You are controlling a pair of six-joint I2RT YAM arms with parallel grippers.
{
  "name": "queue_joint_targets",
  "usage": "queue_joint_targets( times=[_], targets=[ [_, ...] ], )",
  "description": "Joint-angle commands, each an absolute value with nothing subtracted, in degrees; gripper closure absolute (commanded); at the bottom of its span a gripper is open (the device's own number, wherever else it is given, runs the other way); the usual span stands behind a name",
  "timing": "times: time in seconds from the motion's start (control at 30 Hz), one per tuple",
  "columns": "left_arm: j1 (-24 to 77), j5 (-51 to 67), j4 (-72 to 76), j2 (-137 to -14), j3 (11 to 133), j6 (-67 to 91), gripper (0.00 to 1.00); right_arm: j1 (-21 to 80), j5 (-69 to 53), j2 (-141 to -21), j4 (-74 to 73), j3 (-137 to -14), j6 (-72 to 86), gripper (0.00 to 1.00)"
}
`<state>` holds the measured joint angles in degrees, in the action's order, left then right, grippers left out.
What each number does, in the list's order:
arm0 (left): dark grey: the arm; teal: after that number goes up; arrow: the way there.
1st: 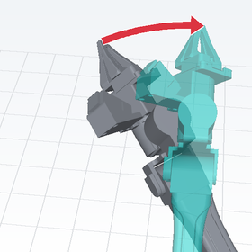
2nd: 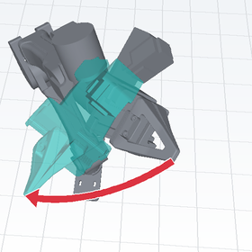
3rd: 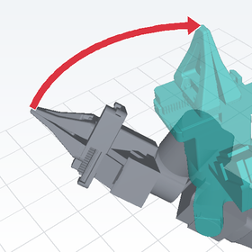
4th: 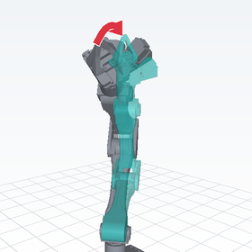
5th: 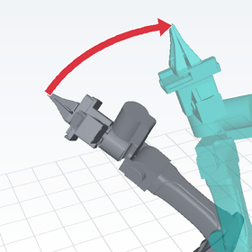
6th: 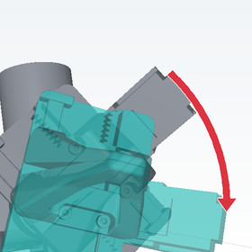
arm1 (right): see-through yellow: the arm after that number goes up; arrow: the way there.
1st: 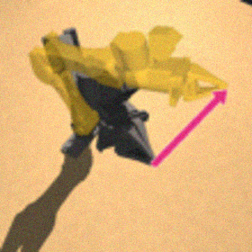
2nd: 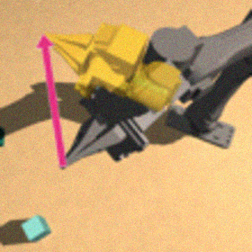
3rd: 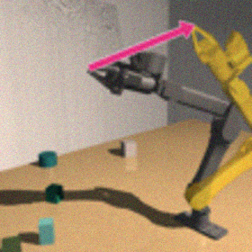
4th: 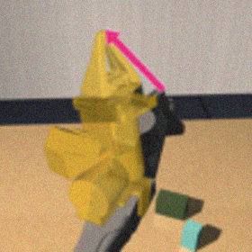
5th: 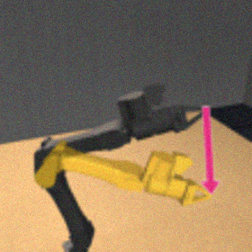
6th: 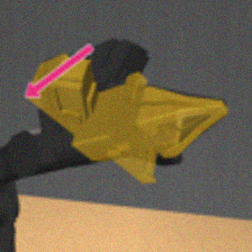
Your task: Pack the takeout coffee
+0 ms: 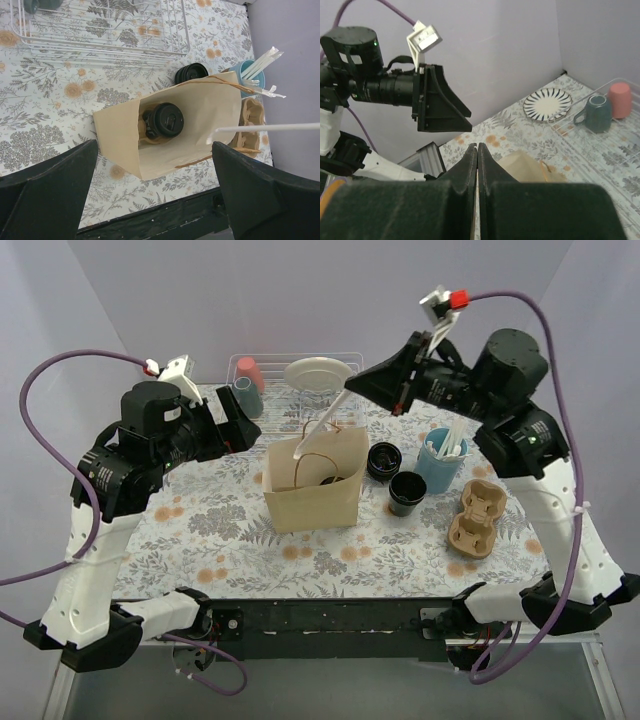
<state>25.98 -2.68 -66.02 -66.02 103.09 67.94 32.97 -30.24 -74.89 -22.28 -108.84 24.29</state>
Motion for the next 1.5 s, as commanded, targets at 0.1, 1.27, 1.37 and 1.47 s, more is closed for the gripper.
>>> queue_joint_targets(
  times=[0.1,1.27,1.37,1.47],
  targets=[
    [25.84,-4.04,-66.45,-64.08,102.04,68.12,0.02,39.46,-25.31,-76.11,-18.21,-99.34,20.21,0.99],
    [25.84,-0.09,-57.40,-60.56,98.19,66.53,0.02,41.48,-1.76,-74.45,-53.80,-105.39,22.49,0.01],
    [25.84,2.28,-52.92,-57.32,94.76,66.71,0.02,41.48,-1.76,-70.76,-49.51,-100.29,25.57,0.02],
    [25.84,2.81,-50.28,-55.47,93.08,66.88,0.02,41.48,-1.14,-67.42,-45.89,-96.60,27.59,0.01]
  ],
)
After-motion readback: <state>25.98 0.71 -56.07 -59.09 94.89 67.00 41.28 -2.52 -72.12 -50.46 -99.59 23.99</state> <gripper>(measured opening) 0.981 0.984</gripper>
